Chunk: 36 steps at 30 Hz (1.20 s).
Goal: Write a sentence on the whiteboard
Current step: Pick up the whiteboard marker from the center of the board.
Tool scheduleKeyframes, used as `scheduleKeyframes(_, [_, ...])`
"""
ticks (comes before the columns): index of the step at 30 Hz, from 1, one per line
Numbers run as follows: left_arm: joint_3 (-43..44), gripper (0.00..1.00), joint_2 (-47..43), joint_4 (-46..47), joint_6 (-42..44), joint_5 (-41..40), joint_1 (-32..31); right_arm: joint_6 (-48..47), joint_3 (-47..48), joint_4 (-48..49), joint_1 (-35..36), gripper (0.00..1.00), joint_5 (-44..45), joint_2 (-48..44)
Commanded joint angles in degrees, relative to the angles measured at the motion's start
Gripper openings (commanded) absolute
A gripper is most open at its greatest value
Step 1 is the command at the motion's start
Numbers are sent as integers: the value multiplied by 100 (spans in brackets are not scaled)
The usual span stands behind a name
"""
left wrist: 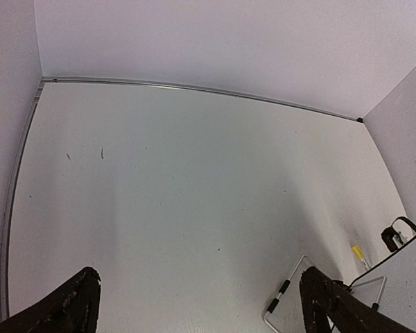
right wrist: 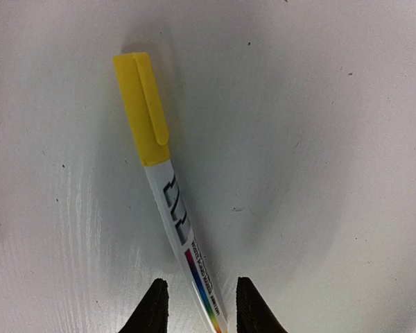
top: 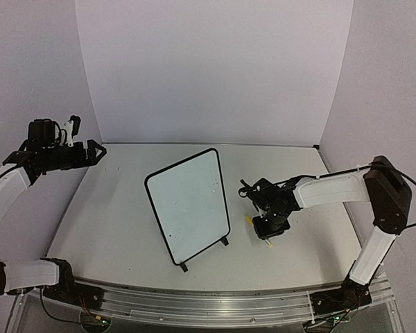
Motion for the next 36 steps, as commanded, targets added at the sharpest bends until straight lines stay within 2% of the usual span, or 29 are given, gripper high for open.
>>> scheduleKeyframes(1, [-17,99,-17,211,55,135,-11,114,121,-11,10,23,95,78])
scheduleKeyframes(6, [-9,99,10,202,50,166,-18,147,43,98,13,19,91,124])
scheduleKeyframes(11, [20,100,54,166,75,327,-19,220,-10,160,10,7,132,89])
scheduleKeyframes(25, [50,99,102,113,98,388,-19,348,-240,327,14,12,41,186])
scheduleKeyframes(30, [61,99,116,97,101,414,-14,366,-285,351,16,11,142,180])
scheduleKeyframes(32, [66,99,107,80,34,425,-15,515,-344,357,21,0,375,15])
scheduleKeyframes(36, [153,99,-21,117,-479,955,-20,705,-455,369,23,0,702,-1017])
